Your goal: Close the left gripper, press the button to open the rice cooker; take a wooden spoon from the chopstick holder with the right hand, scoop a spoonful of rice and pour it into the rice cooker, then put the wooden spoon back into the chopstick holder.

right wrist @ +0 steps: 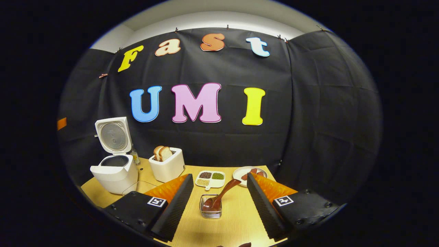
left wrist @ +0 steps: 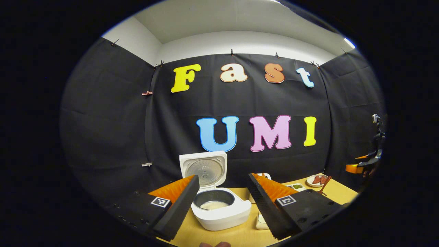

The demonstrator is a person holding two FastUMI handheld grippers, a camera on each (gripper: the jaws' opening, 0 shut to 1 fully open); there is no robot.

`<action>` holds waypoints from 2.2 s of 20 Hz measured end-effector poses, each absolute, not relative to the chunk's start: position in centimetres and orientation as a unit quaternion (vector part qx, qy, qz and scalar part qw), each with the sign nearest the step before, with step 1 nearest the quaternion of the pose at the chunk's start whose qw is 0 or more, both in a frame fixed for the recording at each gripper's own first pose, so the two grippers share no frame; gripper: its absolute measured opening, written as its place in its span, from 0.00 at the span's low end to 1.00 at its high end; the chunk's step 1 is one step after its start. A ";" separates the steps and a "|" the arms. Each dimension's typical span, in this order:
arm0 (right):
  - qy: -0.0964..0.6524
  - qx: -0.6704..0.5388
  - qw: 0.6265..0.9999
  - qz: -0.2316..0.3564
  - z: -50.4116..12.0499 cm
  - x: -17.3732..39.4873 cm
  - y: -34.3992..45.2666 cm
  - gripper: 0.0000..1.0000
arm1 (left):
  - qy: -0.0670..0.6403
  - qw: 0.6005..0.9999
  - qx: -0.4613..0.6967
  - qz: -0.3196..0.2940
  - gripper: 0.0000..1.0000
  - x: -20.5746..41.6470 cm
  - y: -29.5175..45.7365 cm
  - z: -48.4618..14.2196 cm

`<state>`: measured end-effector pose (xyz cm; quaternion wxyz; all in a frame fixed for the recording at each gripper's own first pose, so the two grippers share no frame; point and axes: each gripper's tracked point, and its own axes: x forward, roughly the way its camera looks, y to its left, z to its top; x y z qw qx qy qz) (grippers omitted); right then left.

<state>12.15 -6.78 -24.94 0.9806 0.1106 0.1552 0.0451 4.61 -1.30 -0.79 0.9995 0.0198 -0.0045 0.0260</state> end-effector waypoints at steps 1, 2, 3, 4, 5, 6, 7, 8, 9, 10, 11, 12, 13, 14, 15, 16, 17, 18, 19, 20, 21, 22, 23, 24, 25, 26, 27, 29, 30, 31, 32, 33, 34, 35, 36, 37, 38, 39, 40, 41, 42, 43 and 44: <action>0.170 0.116 0.978 0.046 -26.6 13.1 -6.8 0.98 | -0.002 0.999 0.021 0.029 0.97 4.4 -1.6 -0.9; 0.186 0.119 0.974 0.048 -28.3 13.9 -6.8 0.98 | 0.001 0.999 0.021 0.031 0.97 4.4 -1.9 -0.8; 0.198 0.124 0.971 0.049 -29.7 14.9 -6.7 0.98 | 0.004 0.999 0.021 0.033 0.97 4.5 -2.2 -1.0; 0.209 0.131 0.968 0.054 -30.9 15.7 -6.5 0.98 | 0.007 0.999 0.023 0.037 0.97 4.4 -2.5 -1.0; 0.220 0.138 0.964 0.060 -32.3 16.5 -6.1 0.98 | 0.010 0.999 0.026 0.042 0.97 4.4 -2.7 -1.2; 0.233 0.146 0.959 0.069 -33.7 17.2 -5.7 0.98 | 0.013 0.998 0.029 0.047 0.97 4.5 -2.8 -1.2; 0.246 0.153 0.954 0.078 -35.1 18.0 -5.1 0.98 | 0.016 0.998 0.030 0.052 0.97 4.6 -3.0 -1.3; 0.260 0.156 0.949 0.083 -36.5 18.7 -4.7 0.98 | 0.019 0.998 0.031 0.057 0.97 4.7 -3.2 -1.3; 0.271 0.160 0.945 0.087 -37.8 19.4 -4.3 0.97 | 0.021 0.997 0.031 0.062 0.97 4.9 -3.3 -1.4; 0.280 0.165 0.941 0.088 -38.8 20.1 -4.1 0.95 | 0.025 0.997 0.032 0.068 0.97 5.1 -3.3 -1.5; 0.288 0.170 0.938 0.091 -39.9 20.8 -3.8 0.92 | 0.030 0.996 0.032 0.072 0.97 5.1 -3.5 -1.8; 0.299 0.172 0.934 0.090 -41.1 21.2 -3.5 0.89 | 0.034 0.996 0.032 0.079 0.97 5.3 -3.5 -1.9; 0.308 0.176 0.931 0.090 -42.1 21.6 -3.3 0.82 | 0.037 0.995 0.034 0.083 0.97 5.3 -3.5 -2.2; 0.314 0.183 0.927 0.092 -42.7 22.0 -2.9 0.82 | 0.040 0.995 0.037 0.089 0.97 5.5 -3.5 -2.2; 0.319 0.190 0.924 0.094 -43.3 22.4 -2.6 0.82 | 0.044 0.994 0.039 0.092 0.97 5.5 -3.5 -2.5; 0.322 0.199 0.921 0.096 -43.8 22.7 -2.3 0.82 | 0.048 0.993 0.040 0.097 0.97 5.5 -3.4 -2.7; 0.328 0.202 0.918 0.095 -44.5 23.2 -2.0 0.73 | 0.051 0.993 0.042 0.102 0.97 5.5 -3.2 -2.9; 0.335 0.203 0.915 0.094 -44.9 23.2 -1.9 0.66 | 0.053 0.992 0.041 0.106 0.97 5.4 -3.2 -2.9; 0.340 0.205 0.912 0.098 -45.0 22.9 -1.6 0.34 | 0.056 0.992 0.039 0.110 0.97 5.4 -3.2 -3.2; 0.338 0.199 0.914 0.105 -44.7 22.5 -1.3 0.38 | 0.058 0.991 0.036 0.114 0.97 5.3 -3.1 -3.4; 0.329 0.184 0.921 0.104 -44.3 22.3 -1.3 0.28 | 0.060 0.991 0.033 0.117 0.97 5.2 -2.9 -3.7; 0.314 0.167 0.928 0.112 -43.6 22.0 -1.1 0.28 | 0.061 0.991 0.031 0.119 0.97 5.1 -2.8 -3.8; 0.304 0.163 0.929 0.132 -42.9 21.5 -0.2 0.27 | 0.061 0.991 0.030 0.118 0.97 5.0 -2.7 -3.8; 0.304 0.152 0.930 0.137 -42.6 20.8 0.2 0.23 | 0.061 0.991 0.031 0.119 0.97 4.9 -2.5 -3.8; 0.303 0.146 0.931 0.142 -42.3 20.6 0.4 0.18 | 0.060 0.991 0.031 0.118 0.97 4.9 -2.2 -3.7; 0.300 0.143 0.933 0.139 -41.9 20.7 0.3 0.14 | 0.058 0.991 0.030 0.119 0.97 4.8 -2.0 -3.5; 0.293 0.145 0.936 0.134 -41.0 21.0 0.1 0.14 | 0.056 0.991 0.029 0.119 0.97 4.7 -1.6 -3.6; 0.271 0.146 0.943 0.123 -38.4 21.5 -0.5 0.14 | 0.053 0.992 0.024 0.114 0.97 4.2 -1.1 -3.3; 0.255 0.143 0.948 0.122 -36.6 21.6 -0.6 0.14 | 0.053 0.992 0.023 0.111 0.97 4.0 -0.7 -3.4; 0.239 0.138 0.953 0.123 -34.8 21.8 -0.5 0.14 | 0.052 0.993 0.023 0.108 0.96 3.7 -0.3 -3.5; 0.223 0.134 0.957 0.129 -32.9 21.7 -0.2 0.14 | 0.052 0.993 0.026 0.106 0.97 3.4 0.1 -3.7; 0.210 0.132 0.959 0.138 -30.8 21.6 0.6 0.14 | 0.052 0.993 0.028 0.104 0.97 3.1 0.6 -3.8; 0.199 0.131 0.960 0.150 -29.2 21.3 1.8 0.13 | 0.052 0.993 0.028 0.101 0.97 3.0 1.1 -3.9; 0.189 0.130 0.960 0.162 -27.6 20.9 3.3 0.14 | 0.053 0.993 0.026 0.099 0.97 2.8 1.6 -4.1; 0.181 0.128 0.959 0.175 -26.3 20.4 5.0 0.13 | 0.053 0.994 0.023 0.097 0.97 2.6 2.1 -4.2; 0.173 0.124 0.959 0.189 -25.1 20.0 6.9 0.14 | 0.054 0.994 0.018 0.096 0.96 2.5 2.6 -4.3; 0.167 0.119 0.957 0.205 -24.3 19.4 8.9 0.14 | 0.054 0.994 0.014 0.095 0.97 2.3 3.1 -4.3; 0.166 0.112 0.955 0.220 -24.1 18.9 11.1 0.14 | 0.054 0.994 0.010 0.094 0.96 2.2 3.6 -4.4; 0.170 0.101 0.953 0.231 -24.4 18.4 13.0 0.13 | 0.055 0.994 0.008 0.094 0.96 2.0 4.2 -4.5; 0.176 0.083 0.951 0.239 -25.3 18.0 15.0 0.14 | 0.055 0.994 0.006 0.094 0.97 1.8 4.7 -4.5; 0.182 0.065 0.951 0.243 -26.1 17.6 16.4 0.13 | 0.056 0.994 0.005 0.093 0.97 1.6 5.2 -4.6; 0.191 0.043 0.949 0.245 -27.4 17.3 17.8 0.14 | 0.057 0.994 0.005 0.094 0.97 1.5 5.7 -4.7; 0.199 0.019 0.949 0.245 -28.7 17.2 19.0 0.14 | 0.060 0.994 0.003 0.094 0.97 1.2 6.2 -4.9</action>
